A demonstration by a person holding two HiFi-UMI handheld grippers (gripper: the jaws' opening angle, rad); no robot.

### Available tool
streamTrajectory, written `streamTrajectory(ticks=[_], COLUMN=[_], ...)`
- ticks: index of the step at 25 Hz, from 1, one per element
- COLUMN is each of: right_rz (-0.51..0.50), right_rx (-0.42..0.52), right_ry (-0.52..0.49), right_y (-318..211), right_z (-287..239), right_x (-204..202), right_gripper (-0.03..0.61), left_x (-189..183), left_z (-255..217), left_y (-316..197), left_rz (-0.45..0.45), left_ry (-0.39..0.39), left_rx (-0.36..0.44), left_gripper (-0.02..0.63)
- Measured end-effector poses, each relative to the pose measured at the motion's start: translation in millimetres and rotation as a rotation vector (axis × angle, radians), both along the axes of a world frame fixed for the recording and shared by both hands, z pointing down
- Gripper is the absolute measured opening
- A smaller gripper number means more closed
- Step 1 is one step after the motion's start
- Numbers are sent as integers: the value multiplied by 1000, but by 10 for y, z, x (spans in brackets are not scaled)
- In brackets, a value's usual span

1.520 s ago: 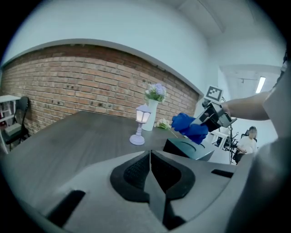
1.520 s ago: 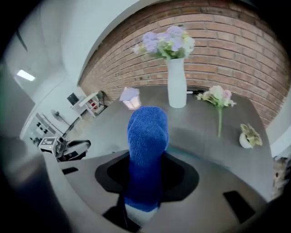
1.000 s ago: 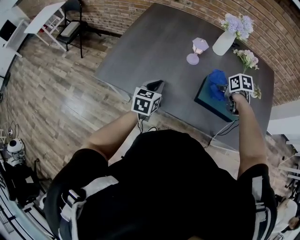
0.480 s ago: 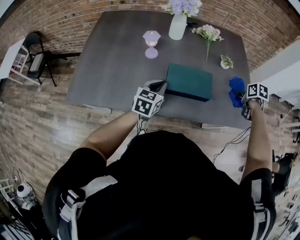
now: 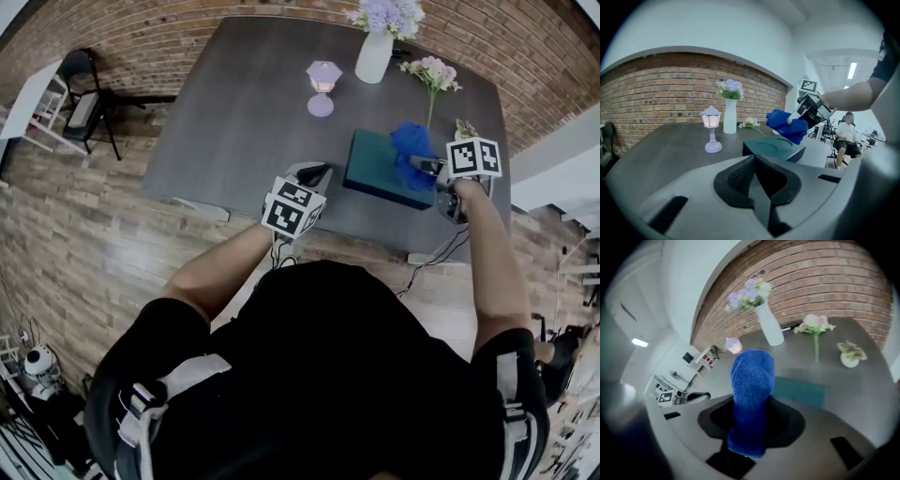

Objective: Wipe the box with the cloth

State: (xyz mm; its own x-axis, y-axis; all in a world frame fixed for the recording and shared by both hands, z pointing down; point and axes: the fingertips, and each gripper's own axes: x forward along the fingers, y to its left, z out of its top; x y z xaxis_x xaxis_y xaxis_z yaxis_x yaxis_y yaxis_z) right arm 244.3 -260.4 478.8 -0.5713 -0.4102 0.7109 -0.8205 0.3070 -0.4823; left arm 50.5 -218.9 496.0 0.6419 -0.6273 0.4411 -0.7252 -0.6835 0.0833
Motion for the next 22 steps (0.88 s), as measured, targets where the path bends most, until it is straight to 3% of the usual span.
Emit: streamTrajectory(ticks=[3,5,7,9,12,15,18,20,22], right_rz=[-187,-297,-342,-308,-138,129,425,565,651], right_rx=[-19,-34,-55,-79,-131,-161,-165,-127,-50], right_ry=[-101,-96,-52,5,37,37,182,267,237], right_y=[107,260,343,344,349,564,1036,1324,1491], right_z=[19,95,241,425,631,669,643,594,515], right_x=[-1115,-1586,-1694,-1448,-655,347,1320,1735,1844], right_gripper=[158,158,158,158,160,163,163,163,163], left_x=[-413,-666,-827,-861,-771,-590,-407,-252,-64], left_z=[26,57,74,79,95,126,101,90,109], left_y=[-7,10,20,24,-8,-52,-59,-57,-21], left_rz=[-85,-130,-147,-130,-82,-7,81,135,184], left_ry=[0,-10,-28,-30,-10,-2,12,26,40], left_rx=[-12,-16,-8,1,-3,-8,-2,-2,-20], left_gripper=[18,17,18,18,17,17,17,17,18])
